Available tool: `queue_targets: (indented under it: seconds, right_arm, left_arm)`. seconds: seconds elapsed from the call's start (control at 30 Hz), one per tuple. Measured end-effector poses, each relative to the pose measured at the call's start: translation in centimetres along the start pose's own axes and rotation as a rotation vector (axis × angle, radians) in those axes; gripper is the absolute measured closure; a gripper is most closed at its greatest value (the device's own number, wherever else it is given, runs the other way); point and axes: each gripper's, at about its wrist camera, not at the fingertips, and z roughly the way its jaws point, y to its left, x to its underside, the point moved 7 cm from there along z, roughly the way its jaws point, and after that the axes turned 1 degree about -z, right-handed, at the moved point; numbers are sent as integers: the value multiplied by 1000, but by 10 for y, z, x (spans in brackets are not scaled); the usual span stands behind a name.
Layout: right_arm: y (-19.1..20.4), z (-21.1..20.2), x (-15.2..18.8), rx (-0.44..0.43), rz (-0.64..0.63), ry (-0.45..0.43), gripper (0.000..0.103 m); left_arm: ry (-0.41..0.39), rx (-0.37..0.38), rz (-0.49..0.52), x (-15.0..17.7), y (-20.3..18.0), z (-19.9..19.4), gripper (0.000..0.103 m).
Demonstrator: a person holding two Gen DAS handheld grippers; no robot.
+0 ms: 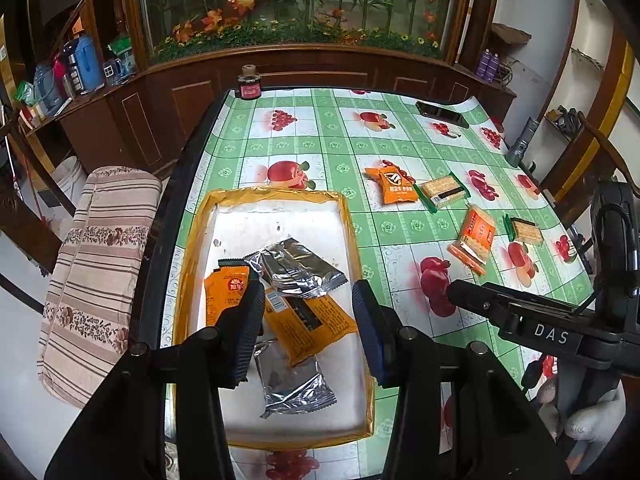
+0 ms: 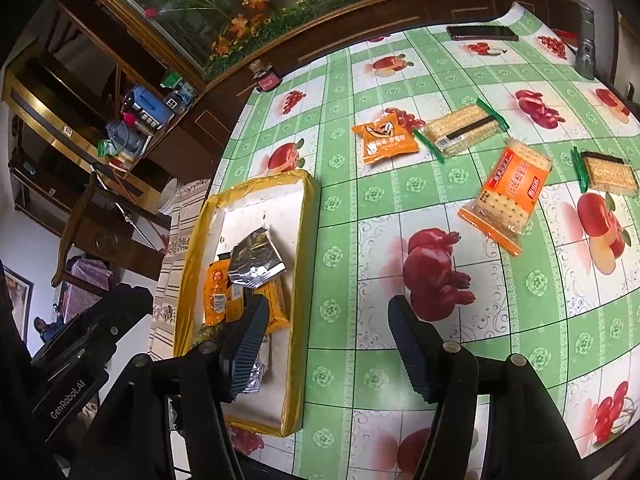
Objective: Organize snacks
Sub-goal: 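Move both tools toward the cracker packs on the tablecloth, then grasp the orange soda cracker pack with left tool while right tool grasps green-edged cracker pack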
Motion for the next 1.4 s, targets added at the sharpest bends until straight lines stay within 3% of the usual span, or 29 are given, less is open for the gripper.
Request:
queue_targets:
  seconds: [0.13, 0.23, 0.6, 0.8, 1.0, 1.17, 1.4]
  right_arm:
    - [-17, -1, 2, 9, 31, 9, 39]
    - [-36, -3, 3, 21, 67, 12, 39]
    - [-155, -22, 11, 110, 280, 9, 37]
    - [-189, -21, -12, 112, 297, 5, 38]
    - [-254, -32, -42, 261, 323, -82, 37]
    - [-310, -20, -72, 277, 390, -81, 32]
    - [-327, -6, -96, 192, 457, -72, 29]
  left_arm:
    - [17, 10, 3, 1, -10, 5, 59]
    - [44, 60, -10, 1, -21, 11, 59]
    - [132, 158, 23, 3, -86, 40, 57]
    - [193, 197, 11, 7, -114, 63, 57]
    - [258, 305, 26, 5, -153, 99, 54]
    - [253, 346, 126, -12, -201, 133, 54]
    - [288, 326, 267, -24, -251, 187, 54]
